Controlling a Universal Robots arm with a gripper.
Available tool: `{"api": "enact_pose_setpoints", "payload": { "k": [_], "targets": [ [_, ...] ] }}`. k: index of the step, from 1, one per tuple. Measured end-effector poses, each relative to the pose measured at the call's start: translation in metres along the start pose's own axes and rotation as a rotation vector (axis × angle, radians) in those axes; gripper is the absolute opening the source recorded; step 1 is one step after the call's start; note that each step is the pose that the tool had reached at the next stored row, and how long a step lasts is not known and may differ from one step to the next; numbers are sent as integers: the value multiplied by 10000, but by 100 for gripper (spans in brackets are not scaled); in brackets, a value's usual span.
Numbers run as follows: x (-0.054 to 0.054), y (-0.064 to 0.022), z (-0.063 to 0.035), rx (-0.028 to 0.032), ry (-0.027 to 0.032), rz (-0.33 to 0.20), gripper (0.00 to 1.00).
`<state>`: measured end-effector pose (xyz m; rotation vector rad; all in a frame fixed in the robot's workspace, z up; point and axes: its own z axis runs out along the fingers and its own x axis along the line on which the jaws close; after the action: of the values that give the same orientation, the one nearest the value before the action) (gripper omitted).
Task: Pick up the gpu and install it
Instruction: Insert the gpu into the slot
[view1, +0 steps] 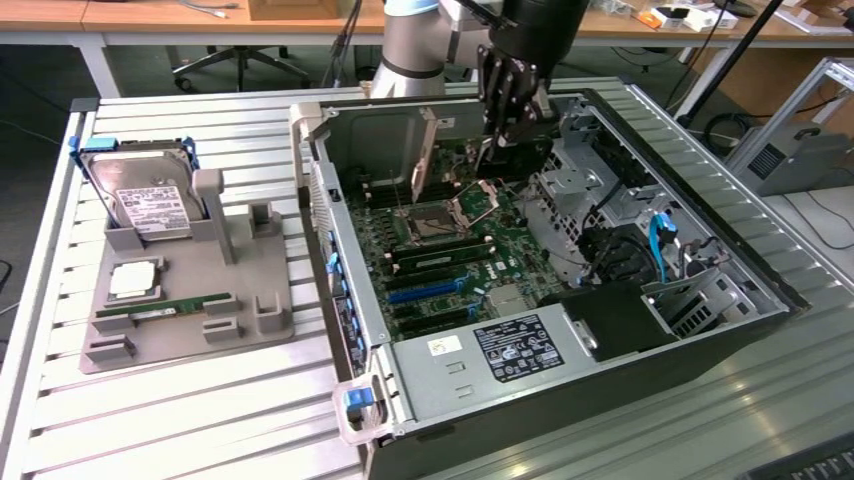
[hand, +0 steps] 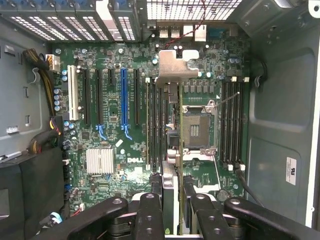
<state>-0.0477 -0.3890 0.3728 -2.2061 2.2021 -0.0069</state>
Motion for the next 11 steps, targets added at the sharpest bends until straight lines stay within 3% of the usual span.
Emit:
{"api": "enact_pose_setpoints", "payload": {
  "k": [11],
  "targets": [
    [3,0,21,0,0,1,27]
  ]
}}
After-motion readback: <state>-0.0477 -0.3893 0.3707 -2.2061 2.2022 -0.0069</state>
